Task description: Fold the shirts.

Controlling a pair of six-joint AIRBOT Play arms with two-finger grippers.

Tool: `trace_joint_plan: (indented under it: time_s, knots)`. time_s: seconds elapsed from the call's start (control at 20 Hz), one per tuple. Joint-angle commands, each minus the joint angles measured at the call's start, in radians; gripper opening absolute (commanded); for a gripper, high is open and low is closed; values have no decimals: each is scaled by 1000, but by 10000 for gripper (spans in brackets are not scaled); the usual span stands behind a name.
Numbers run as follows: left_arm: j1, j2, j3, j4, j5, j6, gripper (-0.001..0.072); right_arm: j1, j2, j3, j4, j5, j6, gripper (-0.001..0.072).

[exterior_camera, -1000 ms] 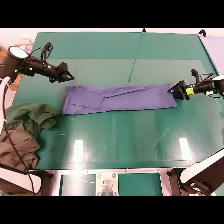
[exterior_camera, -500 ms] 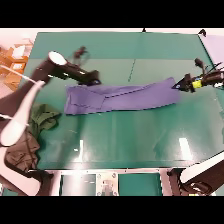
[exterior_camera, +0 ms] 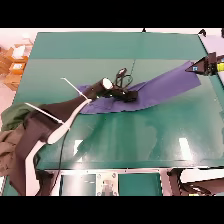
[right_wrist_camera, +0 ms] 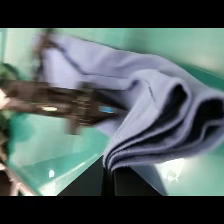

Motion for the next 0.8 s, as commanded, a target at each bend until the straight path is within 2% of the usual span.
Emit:
trace_joint_plan:
  time_s: [0.0,0.1,0.2,0.35,0.4,0.45,0.55,0.65,0.75]
  knots:
    - [-30,-103,121,-22,-13,-75,25,14,47,2,95,8,7,13]
    - [-29,-111,137,-22,-43,-76,25,28,50,2,92,8,16,13]
    - [-11,-109,171,-23,-132,-75,26,42,50,2,92,7,30,13]
    - [92,-84,265,16,-400,-75,25,83,50,2,98,7,68,13]
    - [136,-56,286,83,-497,-98,25,114,50,2,103,3,82,13]
    - [183,-9,286,212,-585,-138,24,156,50,2,110,-5,92,13]
    - [259,96,282,555,-739,-194,24,267,50,-1,111,-75,118,13]
    - [322,191,282,826,-872,-195,25,416,49,-27,108,-200,132,13]
    - [387,270,280,927,-944,-183,25,594,32,-72,75,-377,135,13]
